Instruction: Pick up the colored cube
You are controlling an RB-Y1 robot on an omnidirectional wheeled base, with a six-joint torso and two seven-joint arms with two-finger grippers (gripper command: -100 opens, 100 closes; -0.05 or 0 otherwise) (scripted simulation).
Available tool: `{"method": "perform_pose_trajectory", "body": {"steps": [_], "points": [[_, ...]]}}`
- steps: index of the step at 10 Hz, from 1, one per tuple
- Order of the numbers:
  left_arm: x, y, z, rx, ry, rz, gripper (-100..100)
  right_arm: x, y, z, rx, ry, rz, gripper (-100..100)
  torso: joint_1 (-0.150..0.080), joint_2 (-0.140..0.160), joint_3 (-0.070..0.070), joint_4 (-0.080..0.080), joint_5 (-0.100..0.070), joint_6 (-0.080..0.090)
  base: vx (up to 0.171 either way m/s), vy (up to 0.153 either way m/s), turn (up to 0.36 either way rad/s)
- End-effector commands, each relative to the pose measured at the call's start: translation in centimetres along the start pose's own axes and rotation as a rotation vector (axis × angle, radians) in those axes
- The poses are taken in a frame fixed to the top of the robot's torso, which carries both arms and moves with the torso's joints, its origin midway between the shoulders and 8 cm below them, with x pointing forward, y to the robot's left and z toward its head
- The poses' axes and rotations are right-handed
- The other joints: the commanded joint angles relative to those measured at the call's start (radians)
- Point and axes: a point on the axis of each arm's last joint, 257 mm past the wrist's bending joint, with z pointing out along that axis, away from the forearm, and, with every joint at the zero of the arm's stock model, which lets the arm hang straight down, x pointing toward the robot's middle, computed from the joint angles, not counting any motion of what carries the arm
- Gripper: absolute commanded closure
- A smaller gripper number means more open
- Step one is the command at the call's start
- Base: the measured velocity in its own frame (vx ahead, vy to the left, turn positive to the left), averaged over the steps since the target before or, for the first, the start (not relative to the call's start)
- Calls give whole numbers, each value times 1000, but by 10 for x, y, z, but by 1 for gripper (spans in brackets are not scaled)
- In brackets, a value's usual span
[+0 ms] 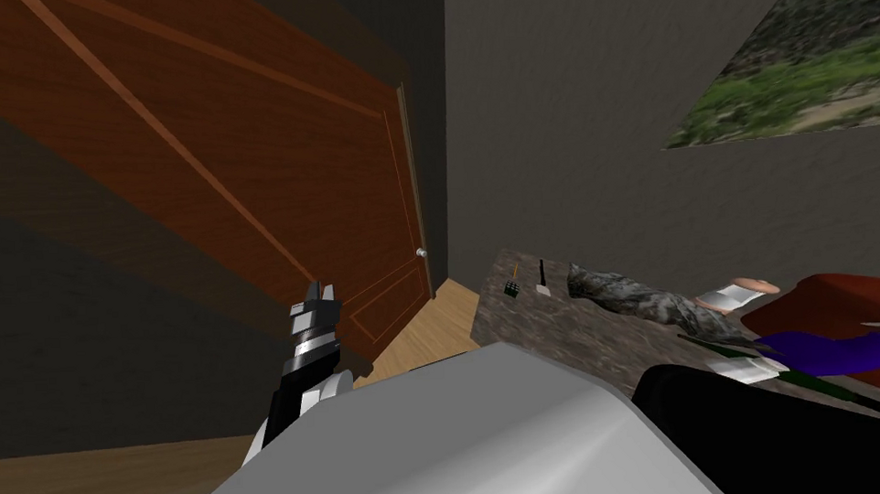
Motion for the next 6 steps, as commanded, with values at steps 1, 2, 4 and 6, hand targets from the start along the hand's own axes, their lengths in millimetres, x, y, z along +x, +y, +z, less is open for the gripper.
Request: {"method": "perform_pose_trajectory", "body": {"steps": [1,2,4,6], "points": [[0,0,0,0,0,0,0,5,-15,-8,18,46,-39,-100,0,0,0,0,0,0,30,20,53],[0,0,0,0,0,0,0,19,-32,-25,51,102,-71,-100,0,0,0,0,0,0,38,27,103],[0,0,0,0,0,0,0,25,-52,-44,79,178,-131,-100,0,0,0,0,0,0,32,28,79],[0,0,0,0,0,0,0,28,-68,-61,98,250,-194,-100,1,0,0,0,0,0,38,32,83]]}}
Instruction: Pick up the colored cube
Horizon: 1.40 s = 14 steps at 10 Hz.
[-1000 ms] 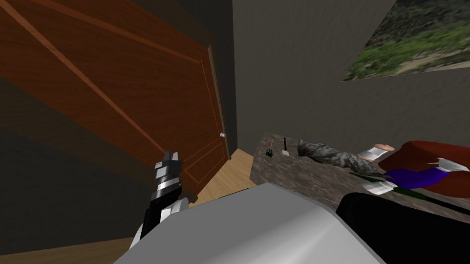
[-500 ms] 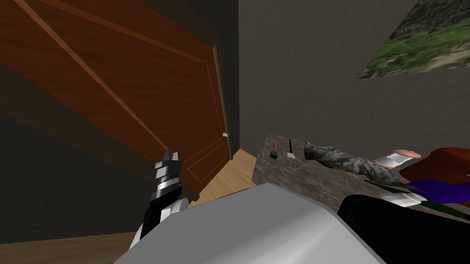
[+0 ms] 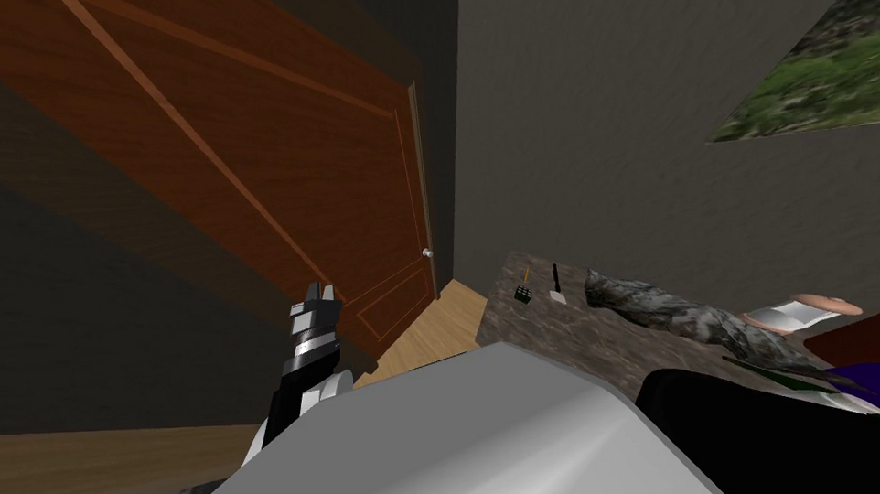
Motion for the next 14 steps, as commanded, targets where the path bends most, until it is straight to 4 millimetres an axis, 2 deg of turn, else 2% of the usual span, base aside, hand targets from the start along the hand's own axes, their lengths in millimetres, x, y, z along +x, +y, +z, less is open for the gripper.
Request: {"method": "perform_pose_trajectory", "body": {"steps": [1,2,3,4,5,6,7,10,11,12,13,14], "points": [[0,0,0,0,0,0,0,4,-14,-8,13,42,-39,-100,0,0,0,0,0,0,40,29,51],[0,0,0,0,0,0,0,15,-29,-21,36,96,-78,-100,0,0,0,0,0,0,48,46,95],[0,0,0,0,0,0,0,11,-32,-23,35,109,-98,-100,1,-1,0,0,0,0,41,35,55],[0,0,0,0,0,0,0,19,-46,-36,56,159,-137,-100,0,0,0,0,0,0,46,42,100],[0,0,0,0,0,0,0,15,-49,-38,54,172,-157,-100,1,0,0,0,0,0,44,35,52],[0,0,0,0,0,0,0,20,-63,-50,73,218,-197,-100,0,0,0,0,0,0,56,42,99],[0,0,0,0,0,0,0,16,-66,-51,71,231,-217,-100,1,-1,-1,0,0,0,48,33,51],[0,0,0,0,0,0,0,12,-95,-74,100,326,-324,-100,0,-1,-1,0,0,0,64,41,82],[0,0,0,0,0,0,0,8,-97,-75,99,335,-339,-100,1,-2,-1,0,0,0,56,40,59],[0,0,0,0,0,0,0,2,-110,-84,111,374,-391,-100,1,-1,-1,0,0,0,69,39,97],[0,0,0,0,0,0,0,-1,-111,-84,110,379,-400,-100,1,-2,-1,0,0,0,64,23,53],[0,0,0,0,0,0,0,-10,-122,-91,120,414,-455,-100,0,-2,-1,0,0,1,88,33,107]]}}
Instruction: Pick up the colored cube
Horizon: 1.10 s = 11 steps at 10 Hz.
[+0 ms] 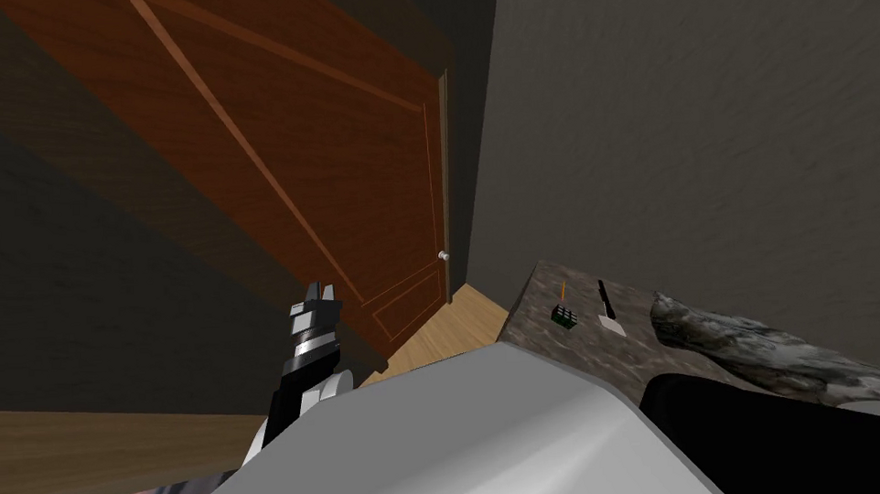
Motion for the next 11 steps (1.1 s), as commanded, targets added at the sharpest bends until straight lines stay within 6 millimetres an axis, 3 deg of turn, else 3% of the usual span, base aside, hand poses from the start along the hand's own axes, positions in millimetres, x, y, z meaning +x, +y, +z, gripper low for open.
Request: {"method": "perform_pose_trajectory", "body": {"steps": [1,4,7,8,10,11], "points": [[0,0,0,0,0,0,0,-2,-18,-9,19,41,-73,-100,0,0,0,0,0,0,129,31,153],[0,0,0,0,0,0,0,-20,-46,-21,40,87,-190,-100,-1,-1,-1,0,0,0,113,4,100],[0,0,0,0,0,0,0,-31,-57,-25,48,103,-242,-100,-1,-1,-1,0,0,0,86,0,59],[0,0,0,0,0,0,0,-51,-70,-29,58,113,-315,-100,-1,1,0,0,0,1,141,20,172],[0,0,0,0,0,0,0,-69,-74,-29,54,109,-370,-100,1,-5,-3,-1,0,0,158,63,123],[0,0,0,0,0,0,0,-64,-73,-30,56,110,-351,-100,4,-5,-3,-1,1,1,71,43,17]]}}
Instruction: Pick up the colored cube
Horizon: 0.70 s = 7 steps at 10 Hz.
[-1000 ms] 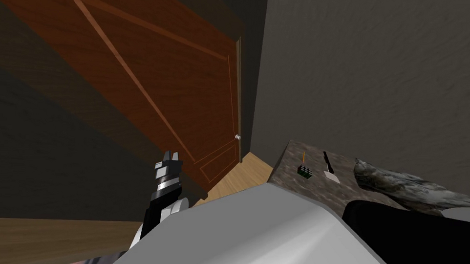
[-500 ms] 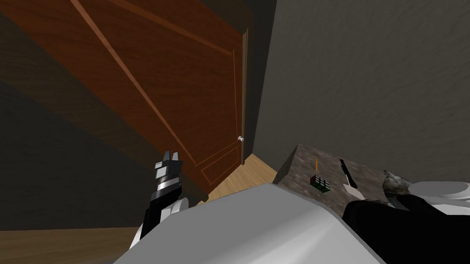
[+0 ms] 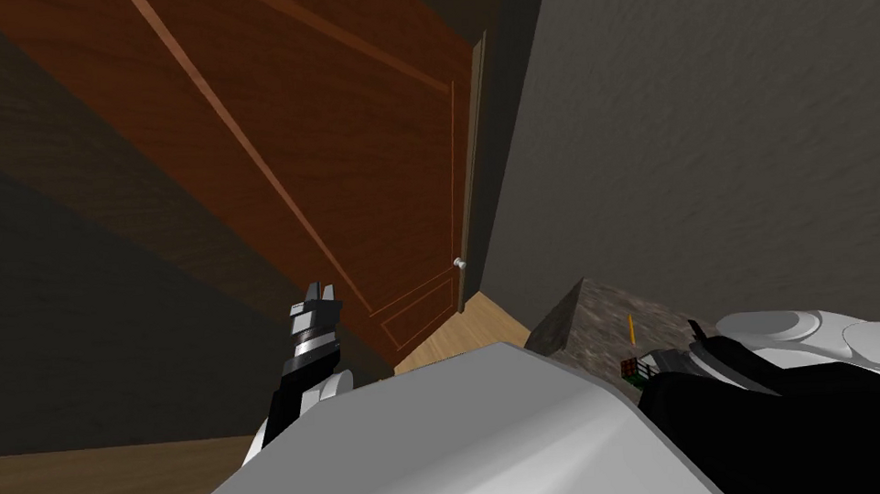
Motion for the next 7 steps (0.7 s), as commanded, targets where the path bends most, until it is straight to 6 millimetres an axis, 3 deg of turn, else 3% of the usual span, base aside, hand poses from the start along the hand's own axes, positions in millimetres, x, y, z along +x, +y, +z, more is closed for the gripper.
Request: {"method": "perform_pose_trajectory", "body": {"steps": [1,2,7], "points": [[0,0,0,0,0,0,0,0,0,0,0,0,0,0,0,0,0,0,0,0,14,6,-1],[0,0,0,0,0,0,0,7,12,8,1,-1,28,-100,-2,4,3,1,-1,0,-12,-16,188],[0,0,0,0,0,0,0,16,29,19,1,-3,64,-100,-5,9,6,2,-1,1,-22,-25,85]]}}
